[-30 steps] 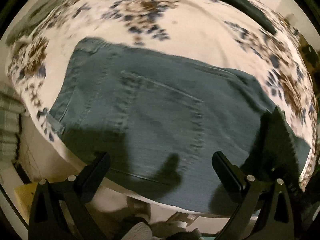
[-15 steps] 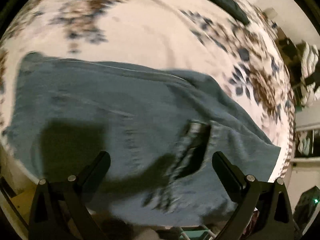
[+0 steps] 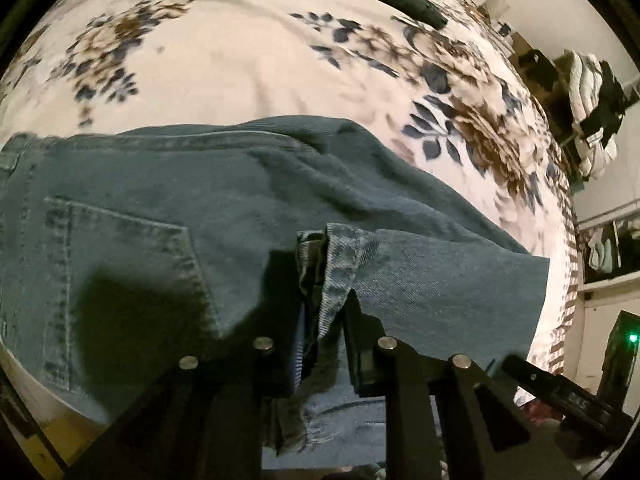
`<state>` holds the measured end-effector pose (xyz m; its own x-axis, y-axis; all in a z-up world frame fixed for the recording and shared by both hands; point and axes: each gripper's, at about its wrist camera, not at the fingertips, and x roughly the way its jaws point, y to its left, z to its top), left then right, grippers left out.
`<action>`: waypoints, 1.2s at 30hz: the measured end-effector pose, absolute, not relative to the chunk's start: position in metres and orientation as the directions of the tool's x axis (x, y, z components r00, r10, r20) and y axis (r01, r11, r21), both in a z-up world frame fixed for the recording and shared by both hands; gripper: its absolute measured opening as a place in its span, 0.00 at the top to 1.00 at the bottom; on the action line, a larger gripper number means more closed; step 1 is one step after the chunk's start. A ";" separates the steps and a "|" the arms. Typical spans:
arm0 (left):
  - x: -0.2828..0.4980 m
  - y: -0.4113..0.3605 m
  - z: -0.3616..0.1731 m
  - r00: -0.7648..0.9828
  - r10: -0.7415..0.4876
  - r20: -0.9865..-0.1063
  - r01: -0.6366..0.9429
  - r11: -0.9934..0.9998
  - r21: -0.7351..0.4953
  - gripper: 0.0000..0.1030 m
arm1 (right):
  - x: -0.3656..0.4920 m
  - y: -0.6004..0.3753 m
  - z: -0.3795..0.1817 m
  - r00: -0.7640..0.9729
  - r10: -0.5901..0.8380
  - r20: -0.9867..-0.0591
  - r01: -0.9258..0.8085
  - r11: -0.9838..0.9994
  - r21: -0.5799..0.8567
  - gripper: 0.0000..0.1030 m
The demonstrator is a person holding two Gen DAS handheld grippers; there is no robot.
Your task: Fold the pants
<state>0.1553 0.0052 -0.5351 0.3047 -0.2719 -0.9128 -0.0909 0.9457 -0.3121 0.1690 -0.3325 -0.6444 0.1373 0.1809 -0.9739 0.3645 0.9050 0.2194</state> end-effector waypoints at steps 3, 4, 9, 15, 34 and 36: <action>0.162 0.002 -0.544 0.301 -0.261 -0.917 -0.096 0.949 -0.301 0.86 | 0.177 -0.320 -0.644 0.125 0.166 -0.978 0.351 0.915 0.200 0.11; 0.168 -0.003 -0.552 0.297 -0.260 -0.919 -0.104 0.948 -0.302 0.86 | 0.180 -0.317 -0.645 0.116 0.159 -0.980 0.345 0.919 0.190 0.11; 0.179 0.006 -0.582 0.262 -0.290 -0.920 -0.140 0.932 -0.334 0.81 | 0.193 -0.302 -0.650 0.087 0.109 -0.990 0.319 0.939 0.131 0.11; 0.167 0.004 -0.552 0.274 -0.248 -0.929 -0.156 0.942 -0.297 0.80 | 0.208 -0.282 -0.646 0.078 0.040 -0.996 0.273 0.960 0.060 0.11; 0.081 0.190 -0.525 0.427 -0.106 -0.898 -0.582 0.728 -0.363 0.11 | 0.225 -0.151 -0.614 0.129 0.103 -0.986 0.075 0.991 0.114 0.03; 0.064 0.224 -0.540 0.432 -0.096 -0.897 -0.666 0.636 -0.389 0.11 | 0.229 -0.142 -0.618 0.122 0.107 -0.987 0.064 0.991 0.115 0.03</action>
